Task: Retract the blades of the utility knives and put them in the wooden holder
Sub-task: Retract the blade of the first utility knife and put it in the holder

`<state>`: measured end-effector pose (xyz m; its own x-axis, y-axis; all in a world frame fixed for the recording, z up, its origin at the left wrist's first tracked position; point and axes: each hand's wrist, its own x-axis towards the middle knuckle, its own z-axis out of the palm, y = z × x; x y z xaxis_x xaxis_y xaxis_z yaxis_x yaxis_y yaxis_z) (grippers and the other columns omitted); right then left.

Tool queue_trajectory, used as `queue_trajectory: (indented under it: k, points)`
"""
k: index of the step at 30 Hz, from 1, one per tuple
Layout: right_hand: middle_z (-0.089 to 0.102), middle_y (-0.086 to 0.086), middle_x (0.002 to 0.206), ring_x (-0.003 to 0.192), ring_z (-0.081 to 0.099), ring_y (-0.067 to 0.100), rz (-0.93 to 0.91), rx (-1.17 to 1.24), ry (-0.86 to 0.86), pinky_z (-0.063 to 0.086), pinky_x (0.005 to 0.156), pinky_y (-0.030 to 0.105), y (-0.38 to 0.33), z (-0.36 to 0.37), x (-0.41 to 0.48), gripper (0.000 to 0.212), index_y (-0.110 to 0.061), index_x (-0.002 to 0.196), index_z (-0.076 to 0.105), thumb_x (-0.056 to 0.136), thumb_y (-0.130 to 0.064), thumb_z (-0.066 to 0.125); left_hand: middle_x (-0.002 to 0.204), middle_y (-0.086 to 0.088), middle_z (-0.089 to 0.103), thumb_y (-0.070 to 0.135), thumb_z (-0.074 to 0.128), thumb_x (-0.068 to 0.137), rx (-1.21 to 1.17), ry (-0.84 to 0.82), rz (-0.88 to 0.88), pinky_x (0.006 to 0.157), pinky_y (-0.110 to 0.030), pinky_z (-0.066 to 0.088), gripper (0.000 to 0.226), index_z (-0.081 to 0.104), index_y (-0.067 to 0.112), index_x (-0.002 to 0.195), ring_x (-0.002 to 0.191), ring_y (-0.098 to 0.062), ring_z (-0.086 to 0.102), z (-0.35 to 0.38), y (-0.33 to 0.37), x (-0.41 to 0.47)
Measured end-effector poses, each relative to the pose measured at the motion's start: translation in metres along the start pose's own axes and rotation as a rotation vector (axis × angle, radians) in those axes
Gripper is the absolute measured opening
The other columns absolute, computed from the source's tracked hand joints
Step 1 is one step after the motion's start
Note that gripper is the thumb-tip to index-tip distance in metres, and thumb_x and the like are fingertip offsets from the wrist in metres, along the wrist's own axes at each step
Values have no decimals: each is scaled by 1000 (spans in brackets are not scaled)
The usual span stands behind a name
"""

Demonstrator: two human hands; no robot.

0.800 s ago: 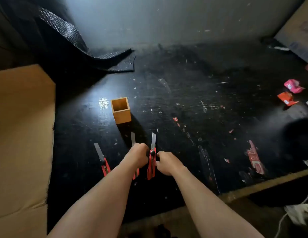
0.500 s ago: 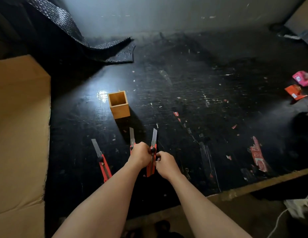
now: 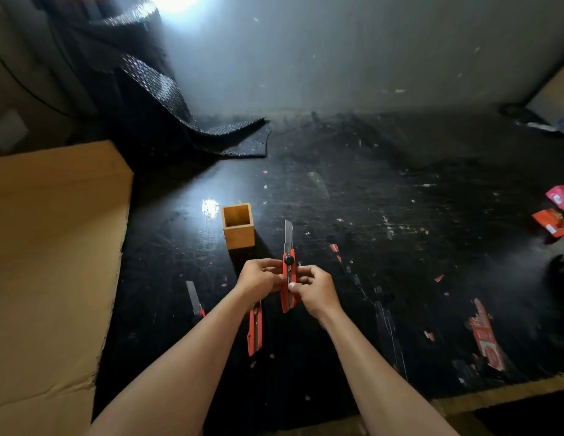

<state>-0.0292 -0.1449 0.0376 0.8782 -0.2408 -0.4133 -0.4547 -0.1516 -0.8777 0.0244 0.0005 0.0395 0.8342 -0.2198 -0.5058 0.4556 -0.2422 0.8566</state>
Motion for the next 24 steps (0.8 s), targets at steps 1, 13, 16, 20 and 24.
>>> queue_trajectory:
  k: [1,13,16,20,24]
  points:
    - [74,8,97,90,74,21,-32,13,-9,63,78,42,-10,1,0,26,-13,107,63,87,2,70,113,-14,77,-5,69,91,-32,-9,20,83,-35,66,33,70,3,124,102,-26,77,-7,10,-3]
    - [74,13,98,84,76,25,-417,41,-126,65,72,41,-151,20,5,15,-5,109,64,95,-6,63,106,-18,80,-17,61,90,-257,68,285,65,-34,66,46,69,8,128,76,-23,80,-82,126,-50]
    - [74,8,95,83,76,21,-584,-57,-81,64,73,41,-183,23,6,30,-15,121,59,93,-5,63,91,-13,83,-18,61,89,-240,75,355,63,-35,66,44,72,10,122,72,-22,80,-94,148,-63]
    - [73,-3,102,90,71,10,-787,-228,-41,61,77,28,-225,22,9,31,-30,115,64,93,-8,66,86,-8,83,-19,58,91,-216,102,437,64,-35,67,44,74,13,116,73,-21,80,-104,171,-71]
    - [72,-2,110,94,67,11,-889,-335,-5,53,79,18,-251,20,11,16,-25,113,66,98,-21,63,100,-16,82,-14,65,90,-181,148,506,64,-33,65,39,75,8,121,83,-25,82,-113,191,-71]
